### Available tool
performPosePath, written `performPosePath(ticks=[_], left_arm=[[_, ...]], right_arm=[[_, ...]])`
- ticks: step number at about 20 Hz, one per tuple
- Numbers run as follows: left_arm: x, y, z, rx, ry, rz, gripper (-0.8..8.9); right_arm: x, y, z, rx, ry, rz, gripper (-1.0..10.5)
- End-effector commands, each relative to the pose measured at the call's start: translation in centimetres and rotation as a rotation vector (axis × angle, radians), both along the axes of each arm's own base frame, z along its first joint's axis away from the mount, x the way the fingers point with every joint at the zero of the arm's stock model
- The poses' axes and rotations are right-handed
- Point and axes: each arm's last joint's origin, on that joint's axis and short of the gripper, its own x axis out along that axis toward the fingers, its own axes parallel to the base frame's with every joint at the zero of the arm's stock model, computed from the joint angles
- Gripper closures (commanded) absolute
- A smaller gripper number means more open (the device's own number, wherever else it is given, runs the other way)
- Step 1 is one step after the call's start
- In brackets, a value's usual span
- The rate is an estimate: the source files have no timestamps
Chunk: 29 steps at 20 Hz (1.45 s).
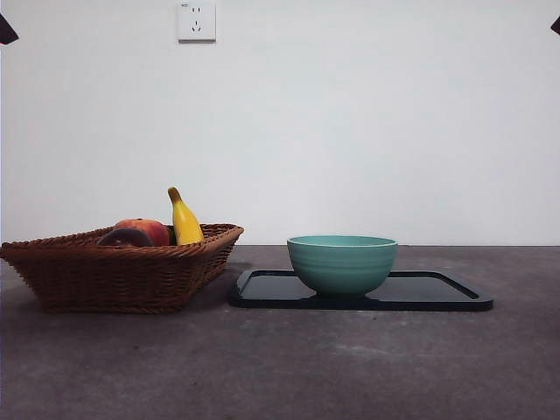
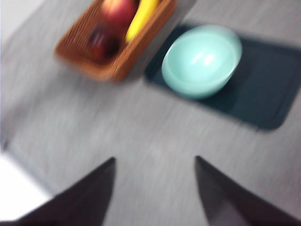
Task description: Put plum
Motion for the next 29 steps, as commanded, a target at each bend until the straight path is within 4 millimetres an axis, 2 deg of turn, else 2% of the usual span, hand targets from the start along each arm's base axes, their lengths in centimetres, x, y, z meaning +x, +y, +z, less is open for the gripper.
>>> performPosePath(ticks=[1, 5, 9, 12, 16, 21, 25, 29], left_arm=[[0.1, -0.1, 0.3, -0.003, -0.022, -0.019, 4.13], [0.1, -0.1, 0.3, -0.003, -0.022, -0.018, 4.13], [0.1, -0.1, 0.3, -0.003, -0.021, -0.018, 4.13], [0.1, -0.1, 0.3, -0.002, -0.021, -0.018, 4.13], [0.1, -0.1, 0.3, -0.003, -0.021, -0.018, 4.13], [0.1, -0.1, 0.3, -0.003, -0.022, -0.018, 4.13], [0.1, -0.1, 0.3, -0.002, -0.022, -0.018, 4.13], [0.1, -0.1, 0.3, -0.002, -0.021, -0.018, 4.13]], right_arm=[[1.5, 0.5, 0.6, 0.036, -0.011, -0.073, 6.4], [5.9, 2.1, 1.3, 0.005, 0.035, -0.099, 6.4], [11.2, 4.1, 1.3, -0.066, 0.098, -0.102, 6.4], [15.1, 5.2, 0.2, -0.102, 0.156, -0.104, 6.4], [19.3, 6.0, -2.5, -0.164, 0.233, -0.125, 6.4], [22.0, 6.8, -6.4, -0.216, 0.296, -0.13, 6.4], [23.4, 7.4, -9.2, -0.238, 0.342, -0.128, 6.4], [24.1, 7.7, -10.7, -0.247, 0.356, -0.13, 6.4]])
